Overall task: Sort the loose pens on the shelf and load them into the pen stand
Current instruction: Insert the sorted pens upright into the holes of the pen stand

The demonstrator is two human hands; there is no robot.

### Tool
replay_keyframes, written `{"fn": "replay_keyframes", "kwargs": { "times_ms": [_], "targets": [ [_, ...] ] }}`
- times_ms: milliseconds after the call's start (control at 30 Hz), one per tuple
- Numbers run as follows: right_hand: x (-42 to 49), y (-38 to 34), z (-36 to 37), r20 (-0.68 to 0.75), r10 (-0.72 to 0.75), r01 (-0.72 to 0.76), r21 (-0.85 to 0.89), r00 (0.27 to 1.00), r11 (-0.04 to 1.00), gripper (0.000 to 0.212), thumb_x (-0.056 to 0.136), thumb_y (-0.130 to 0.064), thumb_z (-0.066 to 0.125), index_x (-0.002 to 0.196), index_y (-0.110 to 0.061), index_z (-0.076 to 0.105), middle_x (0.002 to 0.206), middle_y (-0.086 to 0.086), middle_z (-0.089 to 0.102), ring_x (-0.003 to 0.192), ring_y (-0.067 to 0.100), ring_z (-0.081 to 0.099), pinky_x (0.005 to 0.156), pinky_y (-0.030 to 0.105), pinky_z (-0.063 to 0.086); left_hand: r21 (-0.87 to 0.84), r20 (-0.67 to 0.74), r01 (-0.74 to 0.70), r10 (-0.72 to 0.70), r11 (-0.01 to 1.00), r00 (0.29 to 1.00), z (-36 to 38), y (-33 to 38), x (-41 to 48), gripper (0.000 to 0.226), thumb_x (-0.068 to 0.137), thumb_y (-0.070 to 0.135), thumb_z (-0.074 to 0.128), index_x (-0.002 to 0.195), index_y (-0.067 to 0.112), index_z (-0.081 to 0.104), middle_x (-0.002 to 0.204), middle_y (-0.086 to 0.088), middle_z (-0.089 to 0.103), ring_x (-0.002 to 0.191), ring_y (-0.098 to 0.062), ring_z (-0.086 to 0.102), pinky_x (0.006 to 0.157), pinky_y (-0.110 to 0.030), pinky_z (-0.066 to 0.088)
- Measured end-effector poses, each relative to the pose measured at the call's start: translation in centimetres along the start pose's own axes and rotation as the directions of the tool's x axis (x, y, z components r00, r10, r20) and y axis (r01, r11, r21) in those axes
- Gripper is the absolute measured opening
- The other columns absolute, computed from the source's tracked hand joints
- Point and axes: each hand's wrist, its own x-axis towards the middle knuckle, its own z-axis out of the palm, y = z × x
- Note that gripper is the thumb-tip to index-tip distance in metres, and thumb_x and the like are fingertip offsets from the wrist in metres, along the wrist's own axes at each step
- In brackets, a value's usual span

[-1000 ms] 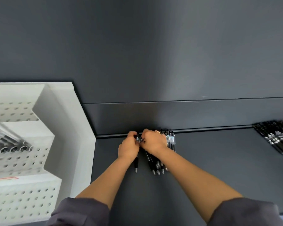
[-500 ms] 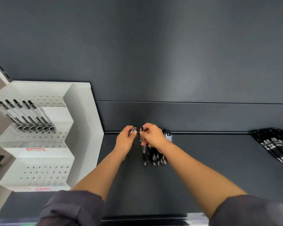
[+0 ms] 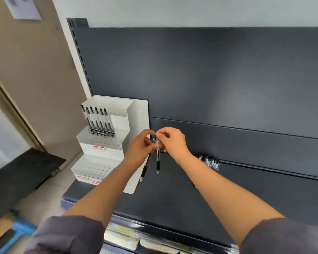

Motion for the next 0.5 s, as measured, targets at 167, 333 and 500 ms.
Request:
{"fn": "replay_keyframes", "kwargs": {
  "times_ms": [167,333,500],
  "targets": [
    [2.4,-3.7,2.4,0.005,-0.104,0.104,0.027,0.995,0.994,0.008,0.092,-0.018,0.057,0.088,-0.019,0.063,0.074,-0.004,0.063,0.062,0.007,0.06,0.047,0.016,0.048,0.155,-0.077,-0.078,0.09,0.985,0.993,-5.2,0.6,2.2,0.02,0.086,0.02,0.065,0.096,0.031,0.053,0.081,0.011,0.065,0.077,-0.004,0.061,0.071,-0.018,0.045],
    [5.8,-6.7,4.8,-0.081,-0.186,0.187,0.008,0.979,0.982,0.013,0.092,-0.012,0.052,0.085,-0.013,0.063,0.072,-0.004,0.061,0.061,0.008,0.059,0.05,0.019,0.053,0.24,-0.179,-0.14,0.186,0.961,0.966,-10.9,0.8,5.9,0.017,0.086,0.012,0.063,0.091,0.025,0.053,0.085,0.007,0.062,0.076,-0.012,0.062,0.064,-0.014,0.041],
    [8.5,-8.1,7.6,-0.141,-0.205,0.205,-0.017,0.968,0.979,0.013,0.091,-0.014,0.052,0.084,-0.013,0.064,0.071,-0.007,0.062,0.067,0.02,0.065,0.063,0.036,0.057,0.327,-0.198,-0.191,0.265,0.925,0.944,-14.8,-0.3,8.9,0.013,0.086,0.011,0.063,0.096,0.017,0.057,0.081,0.009,0.06,0.075,-0.014,0.061,0.071,-0.028,0.051]
  ]
}}
